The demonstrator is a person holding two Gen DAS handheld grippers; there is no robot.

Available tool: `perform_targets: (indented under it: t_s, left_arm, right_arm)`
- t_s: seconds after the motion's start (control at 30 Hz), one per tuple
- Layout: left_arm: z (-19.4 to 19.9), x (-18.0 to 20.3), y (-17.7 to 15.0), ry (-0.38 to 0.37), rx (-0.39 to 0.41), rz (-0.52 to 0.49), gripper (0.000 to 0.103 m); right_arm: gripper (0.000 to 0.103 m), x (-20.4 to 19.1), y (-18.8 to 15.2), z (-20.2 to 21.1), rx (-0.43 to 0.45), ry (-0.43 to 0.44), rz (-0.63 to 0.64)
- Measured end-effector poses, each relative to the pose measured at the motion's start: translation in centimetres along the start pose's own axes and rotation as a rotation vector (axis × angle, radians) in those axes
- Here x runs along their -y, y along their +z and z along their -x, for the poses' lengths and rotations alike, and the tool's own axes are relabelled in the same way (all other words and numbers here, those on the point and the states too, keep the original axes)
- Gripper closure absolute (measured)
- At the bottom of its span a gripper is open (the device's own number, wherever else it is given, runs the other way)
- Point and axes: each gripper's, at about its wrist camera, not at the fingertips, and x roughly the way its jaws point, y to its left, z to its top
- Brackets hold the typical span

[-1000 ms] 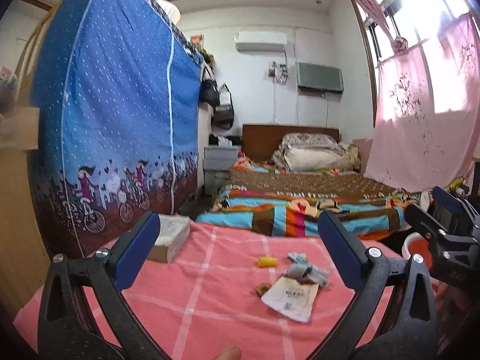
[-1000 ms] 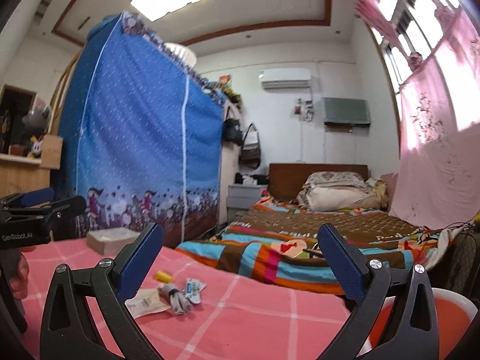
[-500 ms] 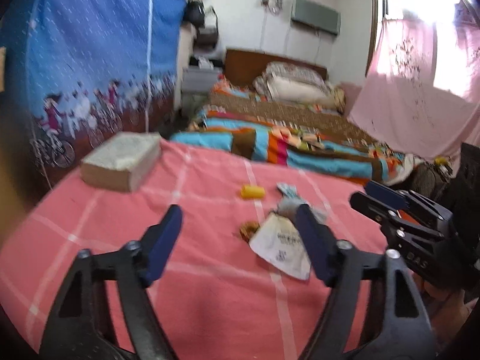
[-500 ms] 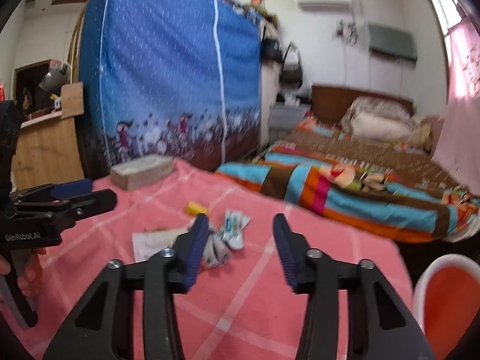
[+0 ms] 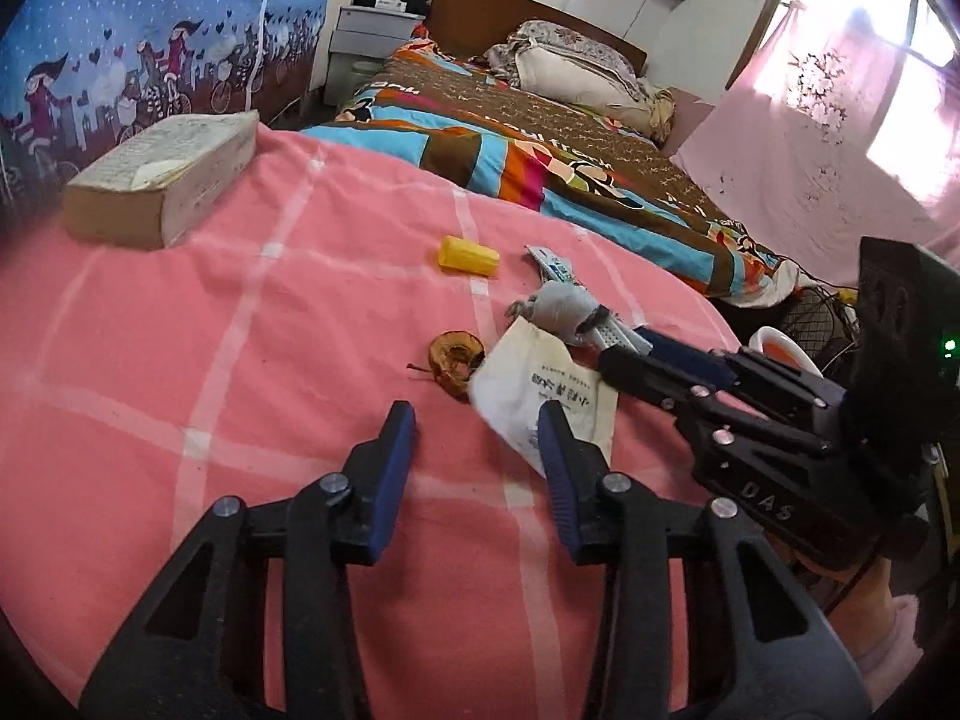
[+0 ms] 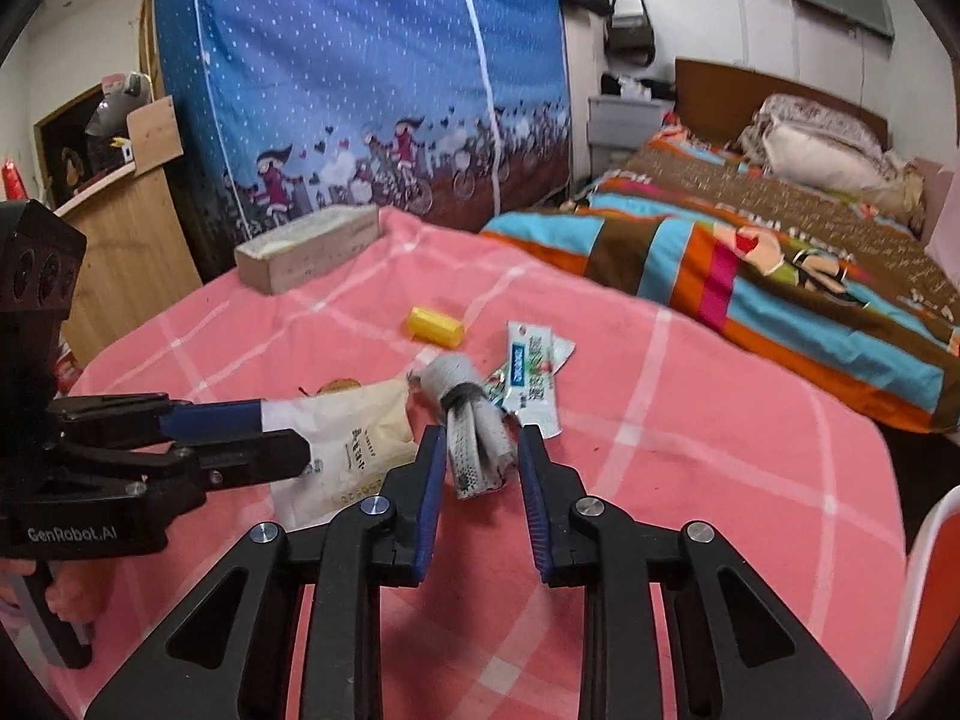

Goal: Collect trash
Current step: 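Grasp the white paper packet with the left tool while the right tool grasps the grey wrapper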

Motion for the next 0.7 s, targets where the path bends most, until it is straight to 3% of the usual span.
perform_targets:
  t_s: [0.13, 0.3, 0.5, 0.7]
  left_arm:
    - [-0.2, 0.4, -0.1, -0.018, -0.007, 0.004, 0.058]
    - [-0.1, 1.2, -0.1, -0.032, -0.010, -0.009, 0.078]
    - [0.7, 1.5, 0.1, -0.034, 0.028, -0.020, 0.087]
    - [2.1, 3.2, -0.1, -0.011, 0.102, -0.105, 0.089]
  right_arm:
    - [0.091, 0.0, 0.0, -0.1, -0.008, 0.009, -0.001]
    - [0.095, -0.1, 0.0, 0.3, 0.007, 0.009, 0.008]
    - [0.097, -0.1, -0.2, 1.4, 0.061, 0.001, 0.002]
    - [0.097, 0.2, -0.6, 3.7, 0.175, -0.022, -0.021]
